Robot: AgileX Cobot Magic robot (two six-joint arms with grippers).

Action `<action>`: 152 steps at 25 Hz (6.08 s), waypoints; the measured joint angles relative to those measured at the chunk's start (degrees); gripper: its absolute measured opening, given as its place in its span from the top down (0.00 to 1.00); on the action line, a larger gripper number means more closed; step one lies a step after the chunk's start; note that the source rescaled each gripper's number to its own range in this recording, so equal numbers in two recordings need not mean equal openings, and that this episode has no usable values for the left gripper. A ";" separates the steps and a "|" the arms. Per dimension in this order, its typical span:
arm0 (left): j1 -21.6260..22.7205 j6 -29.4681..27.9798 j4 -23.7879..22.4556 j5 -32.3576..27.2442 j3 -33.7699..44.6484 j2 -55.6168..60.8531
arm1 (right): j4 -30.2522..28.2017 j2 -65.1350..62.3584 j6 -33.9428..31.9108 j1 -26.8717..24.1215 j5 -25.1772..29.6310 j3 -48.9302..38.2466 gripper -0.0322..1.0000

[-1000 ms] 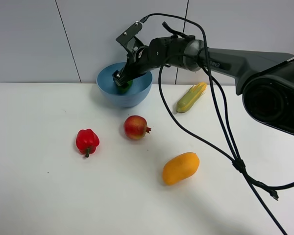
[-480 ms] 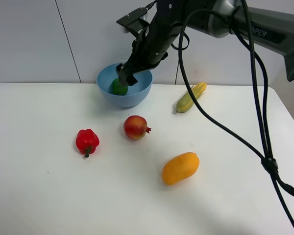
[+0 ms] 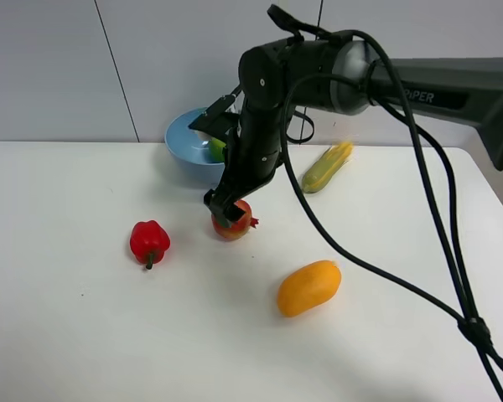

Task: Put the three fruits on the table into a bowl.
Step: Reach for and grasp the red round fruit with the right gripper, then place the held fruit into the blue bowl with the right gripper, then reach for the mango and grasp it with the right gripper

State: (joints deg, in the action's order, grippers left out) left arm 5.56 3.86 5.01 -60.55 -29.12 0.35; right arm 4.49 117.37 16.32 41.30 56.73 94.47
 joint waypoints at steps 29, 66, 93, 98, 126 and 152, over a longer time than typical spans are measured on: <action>0.00 0.00 -0.05 0.24 0.00 0.00 | -2.15 6.89 -2.08 0.13 -25.50 -9.22 0.00; 0.00 0.00 -0.05 0.31 0.00 0.00 | -1.74 -6.25 -5.44 -2.77 -24.06 -3.81 0.76; 0.00 0.00 -0.05 0.31 0.00 0.00 | -2.90 18.23 -5.96 -8.65 -34.78 21.91 0.32; 0.00 0.00 -0.05 0.31 0.00 0.00 | -2.90 18.23 -7.00 -8.91 -37.00 22.17 0.02; 0.00 0.00 -0.05 0.31 0.00 0.00 | 1.31 -11.28 22.36 0.92 12.50 0.84 0.00; 0.00 0.00 -0.05 0.31 0.00 0.00 | -9.90 -26.56 38.66 0.92 -13.57 -40.74 0.00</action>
State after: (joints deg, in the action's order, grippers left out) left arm 5.56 3.86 4.96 -60.24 -29.12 0.35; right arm -5.41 90.80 54.98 42.23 43.16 53.73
